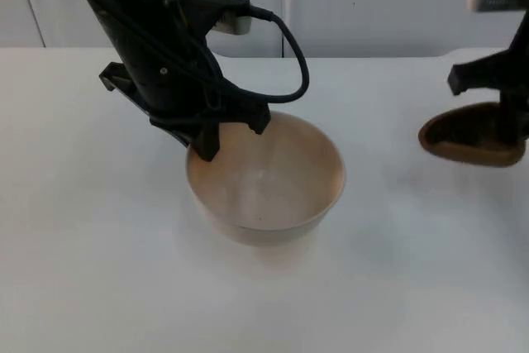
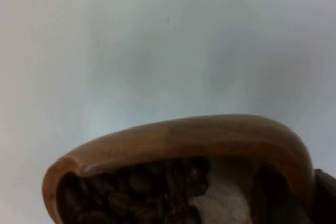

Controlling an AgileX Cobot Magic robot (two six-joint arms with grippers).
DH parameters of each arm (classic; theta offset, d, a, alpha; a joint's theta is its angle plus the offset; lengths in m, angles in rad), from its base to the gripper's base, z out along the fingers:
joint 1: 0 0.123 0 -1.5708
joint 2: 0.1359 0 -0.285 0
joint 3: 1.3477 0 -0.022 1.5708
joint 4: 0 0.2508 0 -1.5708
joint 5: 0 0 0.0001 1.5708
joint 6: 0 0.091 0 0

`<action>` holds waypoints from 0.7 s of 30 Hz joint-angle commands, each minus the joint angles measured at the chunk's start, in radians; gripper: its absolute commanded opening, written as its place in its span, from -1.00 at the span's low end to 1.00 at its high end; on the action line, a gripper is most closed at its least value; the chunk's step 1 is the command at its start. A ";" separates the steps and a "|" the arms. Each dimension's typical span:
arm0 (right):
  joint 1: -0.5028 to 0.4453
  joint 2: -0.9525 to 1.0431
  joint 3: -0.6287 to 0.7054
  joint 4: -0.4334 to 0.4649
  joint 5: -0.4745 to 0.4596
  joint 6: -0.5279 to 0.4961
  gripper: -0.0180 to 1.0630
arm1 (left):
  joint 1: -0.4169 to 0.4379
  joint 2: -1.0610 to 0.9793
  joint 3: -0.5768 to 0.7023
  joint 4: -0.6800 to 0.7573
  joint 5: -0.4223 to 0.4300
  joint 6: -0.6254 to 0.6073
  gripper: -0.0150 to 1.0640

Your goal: Pick up the bowl with the left hand and pour the coffee beans from the cup into the bowl with the right hand.

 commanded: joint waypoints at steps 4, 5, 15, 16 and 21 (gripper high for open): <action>-0.002 -0.075 0.000 -0.007 0.072 -0.037 -0.97 | -0.005 -0.005 0.000 0.002 -0.010 0.000 -0.98; -0.002 -0.093 0.000 -0.007 0.089 -0.050 -0.97 | -0.005 -0.005 0.000 0.002 -0.010 0.000 -0.98; -0.002 -0.202 0.000 -0.006 0.223 -0.113 -0.97 | -0.005 -0.005 0.000 0.002 -0.010 0.000 -0.98; -0.002 -0.207 0.000 -0.006 0.231 -0.120 -0.97 | -0.005 -0.005 0.000 0.002 -0.010 0.000 -0.98; 0.000 -0.214 0.000 -0.001 0.257 -0.141 -0.97 | -0.005 -0.005 0.000 0.002 -0.010 0.000 -0.98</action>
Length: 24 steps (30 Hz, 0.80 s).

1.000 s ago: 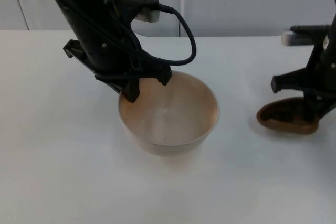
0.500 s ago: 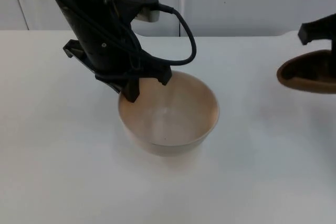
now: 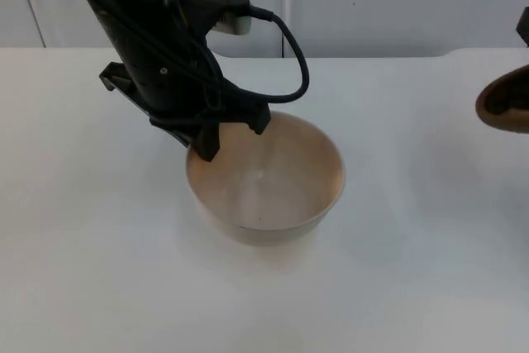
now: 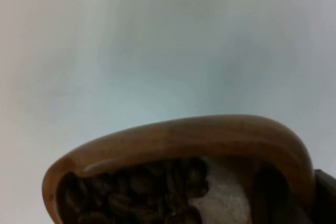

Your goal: Pick up the bowl with the left hand and pour the coffee beans from the cup into the bowl with the right hand.

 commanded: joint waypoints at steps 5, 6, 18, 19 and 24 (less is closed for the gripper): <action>0.025 -0.015 0.000 0.000 0.033 -0.028 -0.97 | -0.005 -0.005 0.000 0.002 -0.012 0.000 -0.98; 0.039 -0.015 0.000 0.000 0.033 -0.028 -0.97 | -0.005 -0.005 0.000 0.002 -0.012 0.000 -0.98; 0.169 0.014 -0.202 -0.049 0.153 -0.033 -0.97 | -0.005 -0.005 0.000 0.002 -0.014 0.000 -0.98; 0.179 0.025 -0.239 -0.065 0.153 -0.032 -0.97 | -0.005 -0.005 0.000 0.002 -0.016 0.000 -0.98; 0.229 0.096 -0.366 -0.079 0.153 -0.032 -0.97 | -0.005 -0.005 0.000 -0.001 -0.016 0.000 -0.98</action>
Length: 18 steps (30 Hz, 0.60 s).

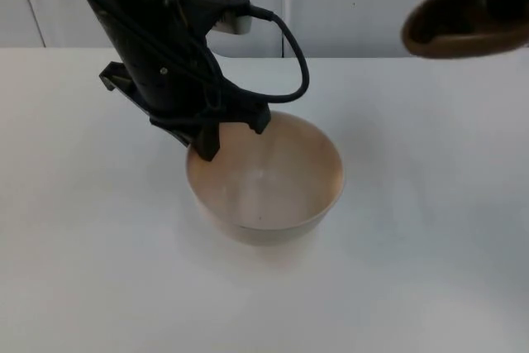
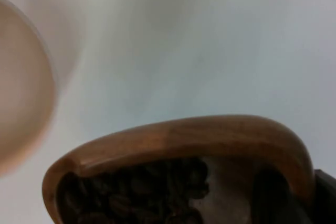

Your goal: Pick up the bowl with the left hand and pour the coffee beans from the cup into the bowl with the right hand.

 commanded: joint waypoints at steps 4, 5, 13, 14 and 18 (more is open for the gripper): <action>0.050 0.057 -0.068 -0.003 0.011 -0.001 -0.97 | -0.005 -0.005 0.000 -0.001 -0.012 0.000 -0.98; 0.050 0.057 -0.068 -0.003 0.011 -0.001 -0.97 | -0.005 -0.005 0.000 -0.001 -0.012 0.000 -0.98; 0.089 0.081 -0.071 -0.047 0.011 -0.001 -0.97 | -0.005 -0.005 0.000 -0.001 -0.012 0.000 -0.98; 0.089 0.081 -0.071 -0.058 0.011 -0.001 -0.97 | -0.005 -0.005 0.000 -0.001 -0.012 0.000 -0.98; 0.089 0.081 -0.071 -0.057 0.011 -0.005 -0.97 | -0.005 -0.005 0.000 -0.001 -0.012 0.000 -0.98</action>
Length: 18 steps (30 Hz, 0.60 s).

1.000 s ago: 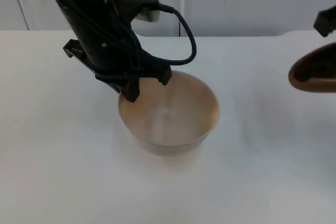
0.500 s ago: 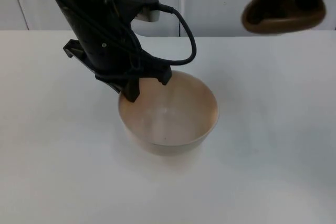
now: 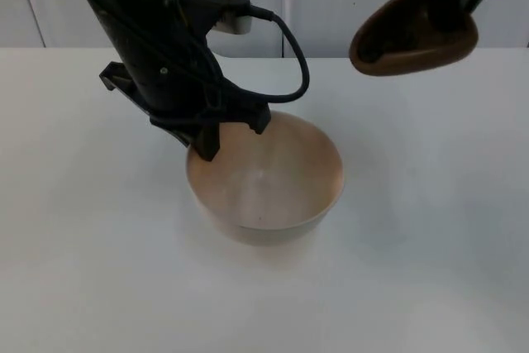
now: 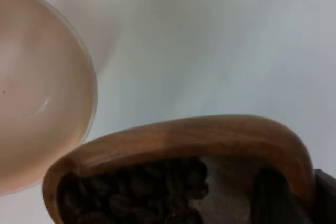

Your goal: Pick up the bowl with the left hand and pour the coffee beans from the cup into the bowl with the right hand.

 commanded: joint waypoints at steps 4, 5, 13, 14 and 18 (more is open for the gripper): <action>0.005 -0.019 -0.014 -0.008 0.001 -0.020 -0.97 | -0.005 -0.005 0.000 -0.001 -0.014 0.000 -0.98; 0.005 -0.019 -0.014 -0.008 0.001 -0.020 -0.97 | -0.005 -0.005 0.000 -0.001 -0.014 0.000 -0.98; 0.035 0.000 -0.024 -0.073 0.001 -0.006 -0.97 | -0.005 -0.005 0.000 -0.001 -0.018 0.000 -0.98; 0.049 0.002 -0.024 -0.091 0.001 0.000 -0.97 | -0.005 -0.005 0.000 -0.001 -0.018 0.000 -0.98; 0.076 0.011 -0.027 -0.129 0.001 0.001 -0.97 | -0.005 -0.005 0.000 -0.001 -0.018 0.000 -0.98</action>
